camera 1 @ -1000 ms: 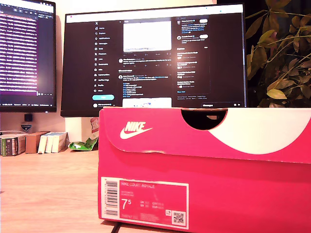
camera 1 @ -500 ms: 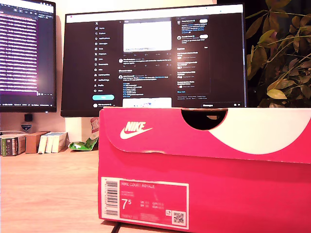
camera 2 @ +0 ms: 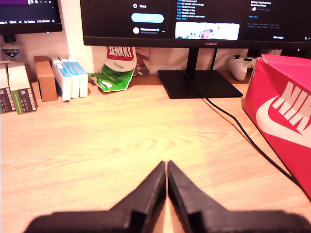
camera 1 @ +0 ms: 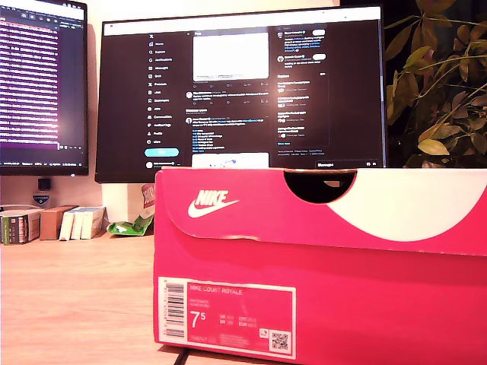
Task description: Close the red shoebox by pushing the lid with your left arm and holding the box in place with your right arm
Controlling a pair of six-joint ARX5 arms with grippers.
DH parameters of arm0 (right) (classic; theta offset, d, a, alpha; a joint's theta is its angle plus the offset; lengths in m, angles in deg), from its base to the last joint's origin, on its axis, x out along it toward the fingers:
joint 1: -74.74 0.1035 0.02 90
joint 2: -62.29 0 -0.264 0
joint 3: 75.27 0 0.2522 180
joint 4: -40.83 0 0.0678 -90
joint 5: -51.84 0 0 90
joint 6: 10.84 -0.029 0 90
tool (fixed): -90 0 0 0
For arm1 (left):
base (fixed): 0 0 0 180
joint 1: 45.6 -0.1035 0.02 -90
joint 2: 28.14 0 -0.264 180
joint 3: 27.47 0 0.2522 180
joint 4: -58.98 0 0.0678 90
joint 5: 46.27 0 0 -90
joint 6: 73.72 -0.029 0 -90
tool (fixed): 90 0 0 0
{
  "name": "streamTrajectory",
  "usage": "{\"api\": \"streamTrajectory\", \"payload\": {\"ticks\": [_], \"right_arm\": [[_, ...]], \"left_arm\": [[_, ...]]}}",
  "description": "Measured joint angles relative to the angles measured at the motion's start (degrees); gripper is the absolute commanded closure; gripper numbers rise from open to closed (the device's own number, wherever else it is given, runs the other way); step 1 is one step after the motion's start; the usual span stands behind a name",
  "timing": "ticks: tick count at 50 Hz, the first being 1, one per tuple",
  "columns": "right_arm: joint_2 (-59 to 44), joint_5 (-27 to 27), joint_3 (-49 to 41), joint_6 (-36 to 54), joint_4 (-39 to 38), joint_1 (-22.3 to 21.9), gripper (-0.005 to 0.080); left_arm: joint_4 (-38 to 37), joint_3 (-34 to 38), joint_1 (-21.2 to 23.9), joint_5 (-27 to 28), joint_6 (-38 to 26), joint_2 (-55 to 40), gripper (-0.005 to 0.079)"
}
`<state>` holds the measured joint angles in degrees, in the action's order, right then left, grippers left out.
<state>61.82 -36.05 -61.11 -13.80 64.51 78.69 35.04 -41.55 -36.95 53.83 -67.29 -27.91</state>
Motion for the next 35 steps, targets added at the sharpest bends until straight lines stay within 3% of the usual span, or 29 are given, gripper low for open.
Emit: {"api": "streamTrajectory", "payload": {"ticks": [29, 35], "right_arm": [[0.0, 0.0, 0.0, 0.0, 0.0, 0.0, 0.0764], [0.0, 0.0, 0.0, 0.0, 0.0, -0.6, 0.0764]], "left_arm": [[-0.2, 0.0, 0.0, 0.0, 0.0, 0.0, 0.0761], [-0.2, 0.0, -1.8, 0.4, 0.0, 0.0, 0.0761]]}}
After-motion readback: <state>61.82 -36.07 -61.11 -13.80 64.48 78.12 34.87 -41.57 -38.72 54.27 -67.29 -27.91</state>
